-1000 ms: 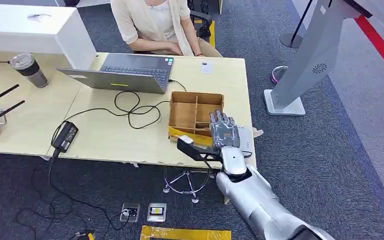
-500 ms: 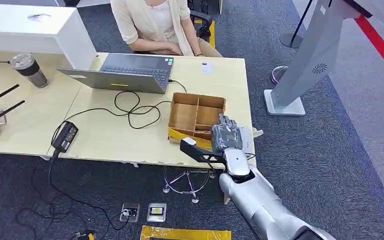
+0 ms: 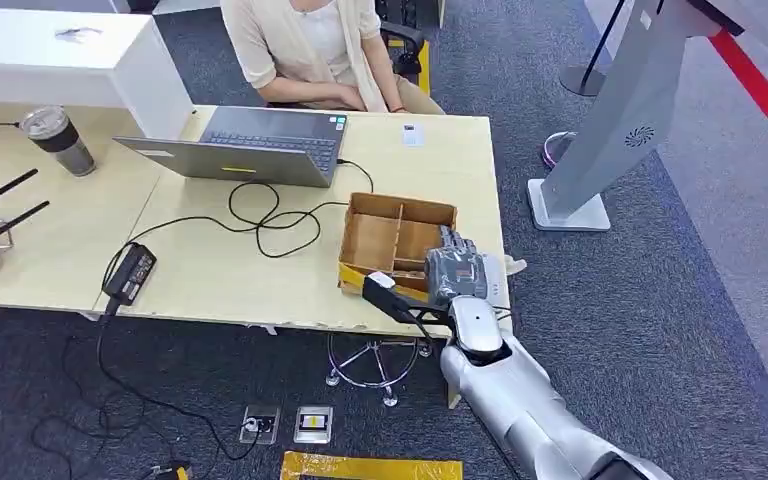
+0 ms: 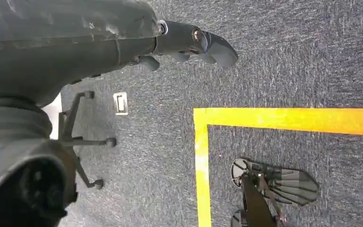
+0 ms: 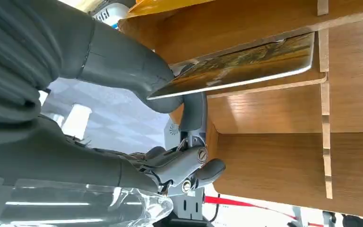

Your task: Pass the card to the sensor for recognition and then transmit it.

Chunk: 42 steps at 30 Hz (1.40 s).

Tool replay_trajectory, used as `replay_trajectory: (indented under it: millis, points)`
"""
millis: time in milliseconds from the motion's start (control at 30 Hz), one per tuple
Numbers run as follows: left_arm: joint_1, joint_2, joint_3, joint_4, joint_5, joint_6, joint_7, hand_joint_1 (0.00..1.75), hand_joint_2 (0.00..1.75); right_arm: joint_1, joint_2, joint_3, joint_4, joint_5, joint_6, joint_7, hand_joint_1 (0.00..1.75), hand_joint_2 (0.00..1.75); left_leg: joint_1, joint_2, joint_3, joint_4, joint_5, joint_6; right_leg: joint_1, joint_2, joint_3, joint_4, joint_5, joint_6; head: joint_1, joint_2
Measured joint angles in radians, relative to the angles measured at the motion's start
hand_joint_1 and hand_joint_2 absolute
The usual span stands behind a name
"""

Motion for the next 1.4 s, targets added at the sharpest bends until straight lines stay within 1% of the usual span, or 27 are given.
replay_trajectory:
  millis: [167,200,233,500,1000,1200,1333,1367,1400]
  points:
    - [0.0,0.0,-0.007,0.0,0.0,0.0,0.003,0.0,0.0,0.0,0.007,0.0,0.0,-0.002,0.0,-0.002,1.75,1.75,0.0,0.0,0.0,0.0,0.0,0.0,0.0,0.0,0.0,0.0,0.0,0.0,0.0,0.0]
    - [0.0,0.0,-0.011,0.0,0.001,0.0,0.005,0.0,0.0,0.0,0.008,0.0,0.0,-0.002,0.0,-0.002,0.0,1.75,0.0,0.0,0.0,0.0,0.0,0.0,0.0,0.0,0.0,0.0,0.0,0.0,0.0,0.0]
    - [0.0,0.0,-0.011,0.0,0.001,0.0,0.008,0.0,0.0,0.0,0.009,0.0,0.0,-0.003,0.0,-0.003,0.0,0.0,0.0,0.0,0.0,0.0,0.0,0.0,0.0,0.0,0.0,0.0,0.0,0.0,0.0,0.0]
    - [0.0,0.003,-0.019,0.0,0.011,-0.002,0.015,0.0,0.0,-0.01,0.016,0.0,0.0,-0.006,-0.001,-0.032,0.0,0.0,0.0,0.0,0.0,0.0,0.0,0.0,0.0,0.0,0.0,0.0,0.0,0.0,0.0,0.0]
    - [0.0,0.008,-0.037,0.0,0.03,-0.009,0.014,0.0,0.0,-0.064,0.003,-0.002,-0.009,0.038,0.014,-0.031,0.0,0.0,0.0,0.0,0.0,0.0,0.0,0.0,0.0,0.0,0.0,0.0,0.0,0.0,0.0,0.0]
    - [0.0,0.007,-0.038,0.0,0.06,0.0,0.025,0.0,0.0,-0.115,-0.001,-0.012,-0.02,0.058,0.032,-0.06,0.0,0.0,0.0,0.0,0.0,0.0,0.0,0.0,0.0,0.0,0.0,0.0,0.0,0.0,0.0,0.0]
    - [0.0,0.007,-0.038,0.0,0.074,0.006,0.032,0.0,0.0,-0.119,0.009,-0.014,-0.032,0.052,0.045,-0.087,0.0,0.0,0.0,0.0,0.0,0.0,0.0,0.0,0.0,0.0,0.0,0.0,0.0,0.0,0.0,0.0]
    - [0.0,0.007,-0.038,0.0,0.077,0.008,0.034,0.0,0.0,-0.119,0.014,-0.014,-0.034,0.051,0.045,-0.09,0.0,1.75,0.0,0.0,0.0,0.0,0.0,0.0,0.0,0.0,0.0,0.0,0.0,0.0,0.0,0.0]
    - [-0.001,0.007,-0.038,0.0,0.082,0.009,0.035,0.0,0.0,-0.119,0.019,-0.015,-0.037,0.049,0.046,-0.092,0.0,1.75,0.0,0.0,0.0,0.0,0.0,0.0,0.0,0.0,0.0,0.0,0.0,0.0,0.0,0.0]
